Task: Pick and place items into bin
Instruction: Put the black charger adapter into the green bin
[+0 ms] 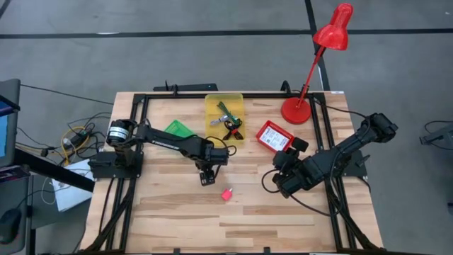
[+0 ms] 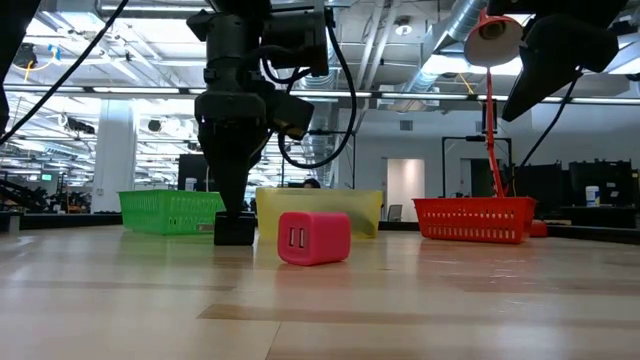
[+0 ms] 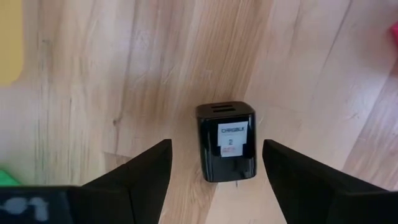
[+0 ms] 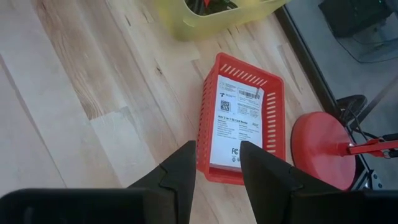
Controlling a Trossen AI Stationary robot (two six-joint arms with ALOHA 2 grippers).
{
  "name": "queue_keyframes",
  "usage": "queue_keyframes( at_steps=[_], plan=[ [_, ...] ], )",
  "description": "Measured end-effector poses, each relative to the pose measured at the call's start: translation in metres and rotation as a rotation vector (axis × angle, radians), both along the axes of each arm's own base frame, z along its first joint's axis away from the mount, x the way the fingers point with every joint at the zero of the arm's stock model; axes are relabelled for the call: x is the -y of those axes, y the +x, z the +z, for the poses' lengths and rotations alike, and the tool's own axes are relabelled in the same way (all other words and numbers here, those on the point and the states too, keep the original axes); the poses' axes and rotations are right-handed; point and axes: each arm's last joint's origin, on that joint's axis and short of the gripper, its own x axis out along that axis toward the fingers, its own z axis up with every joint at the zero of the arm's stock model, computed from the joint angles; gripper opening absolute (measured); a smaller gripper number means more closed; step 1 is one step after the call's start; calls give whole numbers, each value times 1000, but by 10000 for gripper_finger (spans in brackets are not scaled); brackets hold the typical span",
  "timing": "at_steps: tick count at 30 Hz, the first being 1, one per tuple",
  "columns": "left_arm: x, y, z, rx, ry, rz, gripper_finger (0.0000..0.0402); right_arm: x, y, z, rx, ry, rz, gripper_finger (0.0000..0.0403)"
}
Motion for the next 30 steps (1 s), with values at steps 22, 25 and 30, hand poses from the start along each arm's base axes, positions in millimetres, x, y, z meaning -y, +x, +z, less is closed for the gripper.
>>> queue_keyframes(
  at_steps=[22,25,30],
  plan=[
    [4,6,-27,-66,-79,-18,243,0,0,0,3,2,0,121],
    [4,6,-27,-64,-78,-18,236,0,0,0,3,2,0,121],
    [2,7,-27,-62,-78,-13,220,0,0,0,3,2,1,121]
  ],
)
